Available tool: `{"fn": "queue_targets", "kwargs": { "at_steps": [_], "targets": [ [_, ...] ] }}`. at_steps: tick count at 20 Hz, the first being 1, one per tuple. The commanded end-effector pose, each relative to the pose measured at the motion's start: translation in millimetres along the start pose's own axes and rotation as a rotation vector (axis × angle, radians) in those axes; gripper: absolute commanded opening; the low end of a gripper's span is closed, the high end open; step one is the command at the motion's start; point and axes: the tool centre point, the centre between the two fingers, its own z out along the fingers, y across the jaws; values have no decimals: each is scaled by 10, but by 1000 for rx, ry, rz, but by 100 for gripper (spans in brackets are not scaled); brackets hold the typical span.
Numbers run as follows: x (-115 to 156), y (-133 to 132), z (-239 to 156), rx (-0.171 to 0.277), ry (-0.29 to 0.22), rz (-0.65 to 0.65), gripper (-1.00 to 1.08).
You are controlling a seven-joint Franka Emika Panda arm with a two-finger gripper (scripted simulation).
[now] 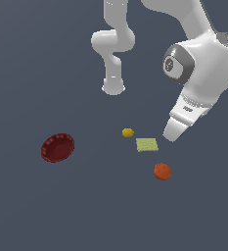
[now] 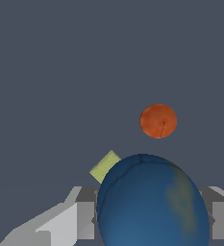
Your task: Pick up a designated object from a clutter of objects.
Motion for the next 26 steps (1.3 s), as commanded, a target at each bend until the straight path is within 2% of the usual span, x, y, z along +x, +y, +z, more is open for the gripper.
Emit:
{"fn": "queue_targets", "kwargs": {
  "at_steps": [1, 16, 26],
  "targets": [
    [-120, -76, -188, -1, 1, 0, -100],
    [-815, -526, -1321, 2, 3, -1, -100],
    [-1083, -692, -1796, 4, 4, -1, -100]
  ]
}}
